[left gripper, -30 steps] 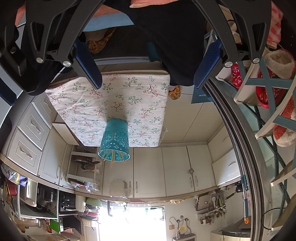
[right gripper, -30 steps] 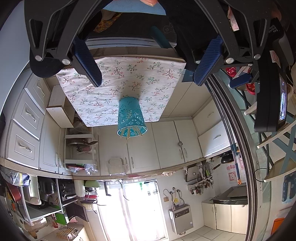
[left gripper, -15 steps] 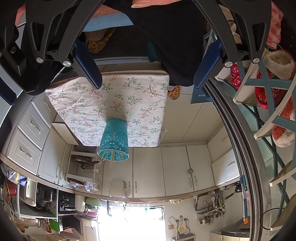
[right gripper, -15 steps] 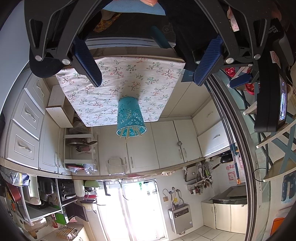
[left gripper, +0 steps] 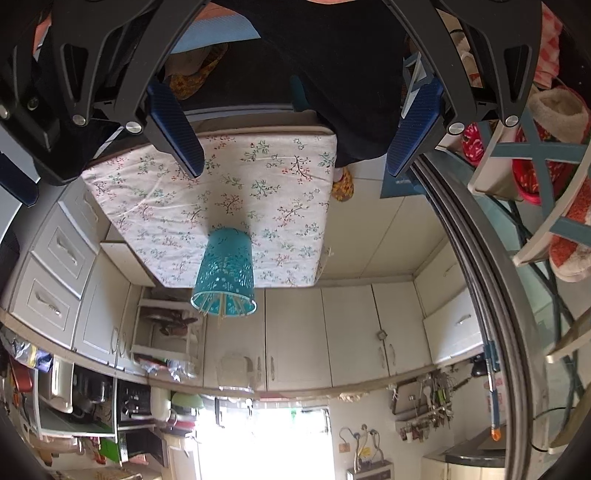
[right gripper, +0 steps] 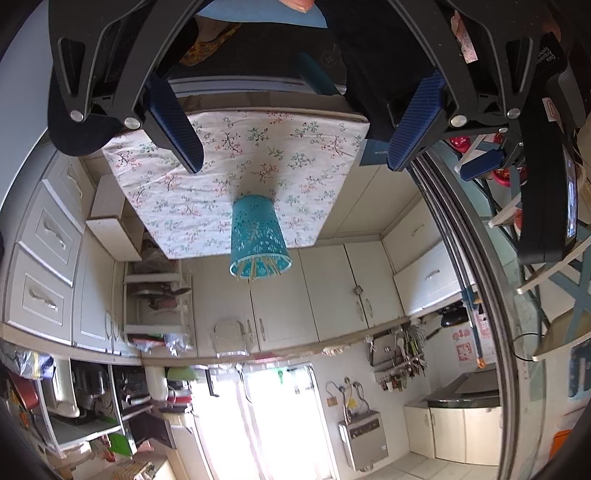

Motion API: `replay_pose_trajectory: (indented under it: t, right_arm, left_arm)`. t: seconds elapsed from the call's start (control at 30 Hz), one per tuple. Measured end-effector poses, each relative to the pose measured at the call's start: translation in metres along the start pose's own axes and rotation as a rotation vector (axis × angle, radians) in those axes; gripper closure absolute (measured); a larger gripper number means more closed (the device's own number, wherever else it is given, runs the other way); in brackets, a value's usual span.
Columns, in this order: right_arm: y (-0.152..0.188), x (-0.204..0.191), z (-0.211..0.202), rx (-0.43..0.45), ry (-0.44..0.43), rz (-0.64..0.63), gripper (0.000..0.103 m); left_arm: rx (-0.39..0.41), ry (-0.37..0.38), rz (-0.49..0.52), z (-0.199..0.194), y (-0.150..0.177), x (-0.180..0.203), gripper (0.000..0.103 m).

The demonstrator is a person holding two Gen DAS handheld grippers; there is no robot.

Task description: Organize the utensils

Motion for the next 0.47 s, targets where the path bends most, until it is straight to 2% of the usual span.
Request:
replay_pose_trajectory:
  t: [0.2, 0.33, 0.47]
  right_arm:
    - [-0.007, 0.032, 0.059, -0.09, 0.069, 0.034, 0.007]
    - [-0.014, 0.07, 0.122, -0.149, 0.145, 0.065, 0.007]
    - [-0.012, 0.109, 0.193, -0.213, 0.239, 0.021, 0.007]
  left_arm:
    - [-0.088, 0.039, -0.011, 0.05, -0.012, 0.005, 0.008]
    - [-0.139, 0.052, -0.018, 0.086, -0.016, 0.009, 0.008]
    - [-0.181, 0.061, -0.007, 0.118, -0.018, 0.018, 0.008]
Point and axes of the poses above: each gripper's, at about its wrist camera, not at the fingertips, and z roughly the way its jaws point, x to its right, y to its underside, the point moved 4 cm from there along z, roughly the way its jaws point, and after that the axes turned 4 degrees about x, right-handed, at the moved point
